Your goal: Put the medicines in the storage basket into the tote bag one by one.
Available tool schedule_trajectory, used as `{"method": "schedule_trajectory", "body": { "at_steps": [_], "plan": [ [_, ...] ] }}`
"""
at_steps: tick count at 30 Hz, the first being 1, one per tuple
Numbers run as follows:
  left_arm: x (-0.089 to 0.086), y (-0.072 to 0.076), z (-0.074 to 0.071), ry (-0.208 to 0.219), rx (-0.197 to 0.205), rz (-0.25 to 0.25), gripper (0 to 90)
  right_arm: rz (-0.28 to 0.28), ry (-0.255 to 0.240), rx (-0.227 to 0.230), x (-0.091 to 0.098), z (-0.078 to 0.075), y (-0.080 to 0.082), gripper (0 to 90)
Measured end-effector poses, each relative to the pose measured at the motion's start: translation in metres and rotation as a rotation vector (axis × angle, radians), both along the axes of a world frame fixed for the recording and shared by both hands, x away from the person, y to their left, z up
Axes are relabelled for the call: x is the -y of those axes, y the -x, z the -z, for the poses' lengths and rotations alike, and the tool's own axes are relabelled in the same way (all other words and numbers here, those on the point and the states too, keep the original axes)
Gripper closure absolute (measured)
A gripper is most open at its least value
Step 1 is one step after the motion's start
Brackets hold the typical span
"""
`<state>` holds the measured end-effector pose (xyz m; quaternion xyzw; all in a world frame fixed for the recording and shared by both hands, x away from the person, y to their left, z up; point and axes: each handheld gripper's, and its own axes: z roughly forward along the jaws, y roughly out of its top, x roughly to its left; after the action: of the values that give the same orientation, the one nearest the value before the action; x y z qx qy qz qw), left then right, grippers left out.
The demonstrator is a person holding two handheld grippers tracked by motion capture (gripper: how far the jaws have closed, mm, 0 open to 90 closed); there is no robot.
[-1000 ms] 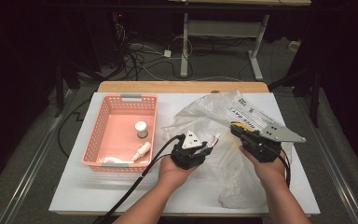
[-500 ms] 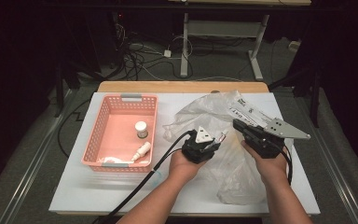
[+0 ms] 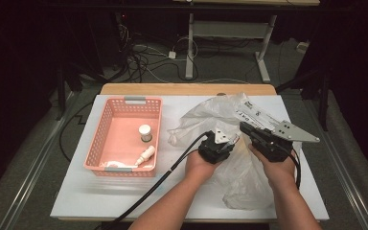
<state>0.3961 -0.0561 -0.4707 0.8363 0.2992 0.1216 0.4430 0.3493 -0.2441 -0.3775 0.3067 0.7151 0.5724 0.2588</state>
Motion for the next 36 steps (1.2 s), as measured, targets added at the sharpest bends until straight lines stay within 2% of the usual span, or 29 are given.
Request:
{"method": "schedule_trajectory", "body": {
  "at_steps": [11, 17, 20, 24, 31, 36],
  "plan": [
    [0.005, -0.007, 0.012, 0.004, -0.024, -0.027, 68.5, 0.001, 0.001, -0.002, 0.002, 0.001, -0.001, 90.0],
    [0.005, -0.009, 0.012, 0.003, -0.039, -0.032, 68.3, 0.003, -0.001, -0.004, 0.002, 0.002, -0.001, 90.0],
    [0.005, -0.008, 0.011, 0.007, -0.037, -0.025, 62.6, 0.001, 0.002, -0.004, 0.002, 0.002, -0.001, 90.0],
    [0.003, -0.003, 0.007, 0.015, -0.037, 0.001, 56.9, 0.003, 0.003, -0.005, 0.004, 0.003, -0.001, 90.0],
    [-0.004, 0.015, 0.003, 0.074, -0.054, 0.033, 48.0, -0.002, 0.009, -0.009, 0.004, 0.006, -0.001, 90.0],
    [-0.011, 0.028, 0.001, 0.094, -0.054, 0.064, 39.0, 0.0, 0.009, -0.02, 0.004, 0.006, 0.0, 90.0]
  ]
}}
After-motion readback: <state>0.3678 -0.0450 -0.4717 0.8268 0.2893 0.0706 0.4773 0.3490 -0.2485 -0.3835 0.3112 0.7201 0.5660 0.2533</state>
